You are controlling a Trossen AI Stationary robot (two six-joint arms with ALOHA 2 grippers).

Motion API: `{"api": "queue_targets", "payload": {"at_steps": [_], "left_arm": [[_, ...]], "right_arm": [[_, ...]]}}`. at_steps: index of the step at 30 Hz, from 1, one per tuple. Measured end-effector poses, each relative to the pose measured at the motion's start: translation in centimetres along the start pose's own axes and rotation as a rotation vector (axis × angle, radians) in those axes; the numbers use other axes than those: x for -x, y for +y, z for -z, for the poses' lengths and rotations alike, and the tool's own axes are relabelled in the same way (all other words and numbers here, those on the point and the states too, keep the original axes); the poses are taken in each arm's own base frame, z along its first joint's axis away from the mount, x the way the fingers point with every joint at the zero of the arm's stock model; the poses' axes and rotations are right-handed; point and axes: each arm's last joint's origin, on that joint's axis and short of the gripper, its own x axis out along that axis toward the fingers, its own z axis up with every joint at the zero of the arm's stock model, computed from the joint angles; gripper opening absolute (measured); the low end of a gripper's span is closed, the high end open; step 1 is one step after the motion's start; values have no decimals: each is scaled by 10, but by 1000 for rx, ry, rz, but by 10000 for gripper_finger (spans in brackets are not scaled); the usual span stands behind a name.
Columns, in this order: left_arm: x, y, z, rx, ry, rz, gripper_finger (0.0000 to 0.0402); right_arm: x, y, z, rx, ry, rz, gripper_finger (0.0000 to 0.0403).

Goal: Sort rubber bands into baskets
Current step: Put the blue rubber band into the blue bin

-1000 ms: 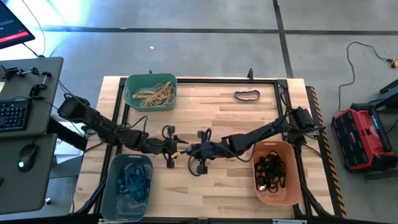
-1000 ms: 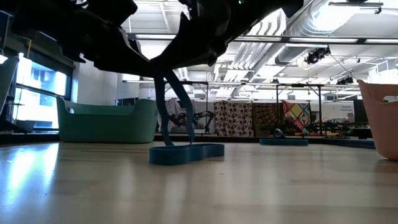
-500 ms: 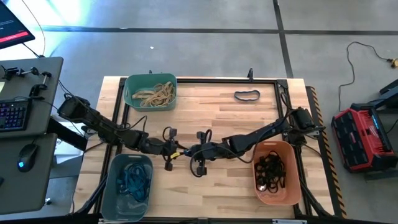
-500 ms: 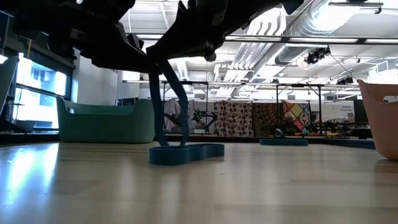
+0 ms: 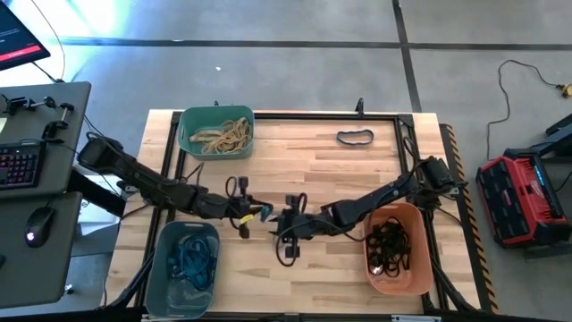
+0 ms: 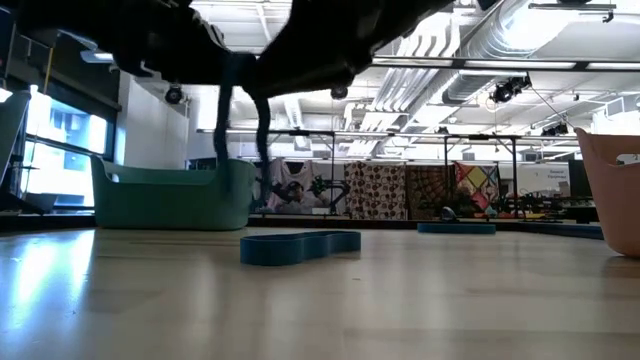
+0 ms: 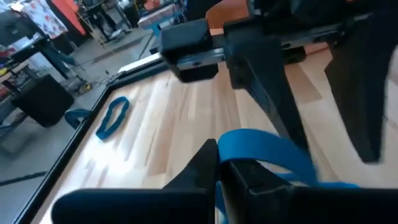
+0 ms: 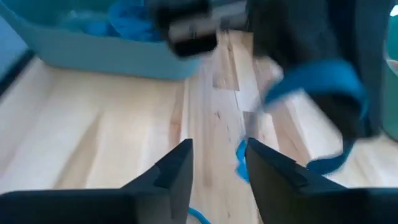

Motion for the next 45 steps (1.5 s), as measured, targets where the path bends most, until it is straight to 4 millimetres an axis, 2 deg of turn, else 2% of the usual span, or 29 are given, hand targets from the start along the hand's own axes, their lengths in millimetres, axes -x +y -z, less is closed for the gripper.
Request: {"api": "queue_targets", "payload": {"at_steps": [5, 11, 22, 26, 31, 35, 40, 45], "left_arm": [[19, 10, -11, 3, -20, 25, 1], [55, 9, -26, 3, -56, 169, 0], [118, -18, -59, -29, -14, 490, 0], [141, -30, -65, 27, 28, 607, 0], [164, -40, -55, 182, 202, 659, 0], [175, -48, -41, 243, 335, 605, 0], [175, -60, -17, 272, 427, 526, 0], [169, -70, 6, 390, 531, 446, 0]], "right_arm": [[8, -3, 2, 35, 66, 67, 148], [13, -6, 1, 44, 88, 90, 138], [11, -15, 3, 39, 111, 109, 132], [11, -15, 3, 36, 113, 108, 132], [11, -17, 5, 36, 130, 112, 132], [10, -20, 5, 32, 134, 119, 132], [9, -24, 5, 16, 138, 127, 132], [8, -28, 8, -21, 165, 133, 132]]}}
